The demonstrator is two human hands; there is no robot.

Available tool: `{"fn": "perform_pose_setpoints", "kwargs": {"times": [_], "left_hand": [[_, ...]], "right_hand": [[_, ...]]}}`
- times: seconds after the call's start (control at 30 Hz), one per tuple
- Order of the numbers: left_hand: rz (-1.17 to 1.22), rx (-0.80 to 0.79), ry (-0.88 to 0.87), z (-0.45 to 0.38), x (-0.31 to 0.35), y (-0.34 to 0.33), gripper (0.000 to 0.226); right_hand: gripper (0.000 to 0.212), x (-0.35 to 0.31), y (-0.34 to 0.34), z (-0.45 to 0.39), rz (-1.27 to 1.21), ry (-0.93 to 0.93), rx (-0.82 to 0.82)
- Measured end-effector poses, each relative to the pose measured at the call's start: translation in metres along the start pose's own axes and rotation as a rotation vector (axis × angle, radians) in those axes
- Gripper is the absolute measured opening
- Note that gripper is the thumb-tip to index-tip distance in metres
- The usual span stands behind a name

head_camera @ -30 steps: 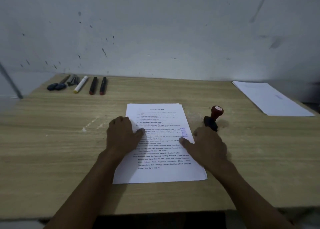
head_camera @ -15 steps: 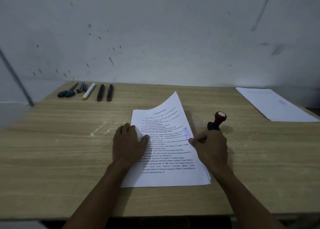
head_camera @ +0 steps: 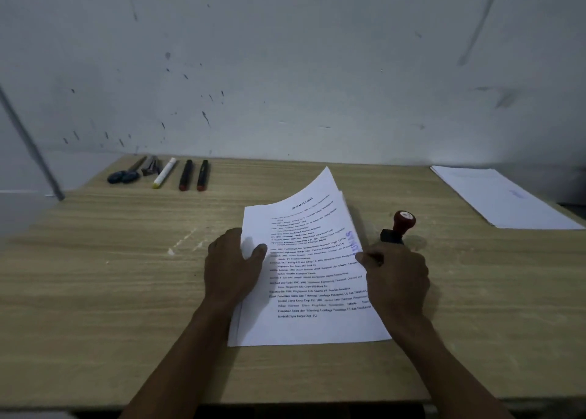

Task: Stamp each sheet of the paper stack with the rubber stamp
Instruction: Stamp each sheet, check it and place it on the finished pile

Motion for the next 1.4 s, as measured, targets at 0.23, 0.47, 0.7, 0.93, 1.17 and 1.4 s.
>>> {"fn": "perform_pose_setpoints", "kwargs": {"times": [0.23, 0.47, 0.7, 0.93, 1.17, 1.4], "left_hand": [[0.100, 0.023, 0.035, 0.001, 0.003, 0.006, 0.038], [0.577, -0.072, 0.230, -0.006, -0.002, 0.018, 0.060], [0.844, -0.186, 0.223, -0.016, 0.008, 0.027, 0.013], [0.912, -0.092, 0.170, -0.027, 0.043, 0.051, 0.007], [0.792, -0.022, 0.032, -0.057, 0.110, 0.058, 0.023], [0.690, -0.059, -0.097, -0.077, 0.206, 0.027, 0.027]], "right_hand": [[0.015, 0.011, -0.006, 0.000, -0.048, 0.019, -0.017], [0.018, -0.002, 0.004, -0.007, -0.532, 0.027, -0.088], [0.018, -0.005, 0.005, -0.012, -0.743, -0.127, -0.119], [0.004, -0.014, 0.021, -0.028, -0.775, -0.126, -0.133], [0.027, -0.021, 0.060, -0.091, -0.517, -0.066, -0.043], [0.019, -0.001, 0.120, -0.172, -0.099, -0.071, 0.045]]}}
Point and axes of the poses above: each hand's wrist, its own z-axis away from the middle knuckle, its own y-axis out of the back of the hand, x = y × z, the point moved 6 cm from there along -z, towards the middle knuckle, and after that the axes turned 10 degrees about -z, right-handed, at the moved point
